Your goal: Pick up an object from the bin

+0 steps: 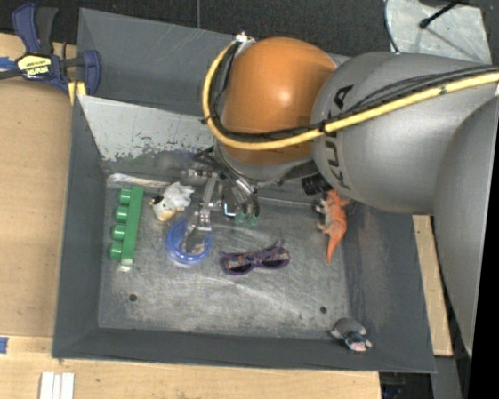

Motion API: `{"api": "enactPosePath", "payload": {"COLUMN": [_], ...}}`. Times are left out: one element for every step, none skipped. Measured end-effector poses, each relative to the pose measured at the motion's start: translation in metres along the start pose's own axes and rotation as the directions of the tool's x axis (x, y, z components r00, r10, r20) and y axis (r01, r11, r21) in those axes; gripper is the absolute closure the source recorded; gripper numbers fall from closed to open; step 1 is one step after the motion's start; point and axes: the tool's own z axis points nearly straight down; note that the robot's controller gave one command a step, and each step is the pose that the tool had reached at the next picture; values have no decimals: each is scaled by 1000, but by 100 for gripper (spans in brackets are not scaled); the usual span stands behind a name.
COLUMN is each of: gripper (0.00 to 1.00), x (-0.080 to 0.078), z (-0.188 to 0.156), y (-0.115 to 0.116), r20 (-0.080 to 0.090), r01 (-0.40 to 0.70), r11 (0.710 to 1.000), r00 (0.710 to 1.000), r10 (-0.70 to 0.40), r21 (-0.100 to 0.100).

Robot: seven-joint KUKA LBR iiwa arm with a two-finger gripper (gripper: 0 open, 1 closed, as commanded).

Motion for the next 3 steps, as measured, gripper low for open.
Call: {"api": "enactPosePath", "payload": {"gripper": [0, 0, 0], "x": [-2, -7, -13], "z": [-5, 27, 48], "y": [-1, -7, -22], "r20": [9, 12, 6], "r01": [-3, 116, 360], "r11": [1000, 993, 933], "r00": [1000, 993, 933], "r10": [3, -116, -360], "r21": [-1, 0, 2]}}
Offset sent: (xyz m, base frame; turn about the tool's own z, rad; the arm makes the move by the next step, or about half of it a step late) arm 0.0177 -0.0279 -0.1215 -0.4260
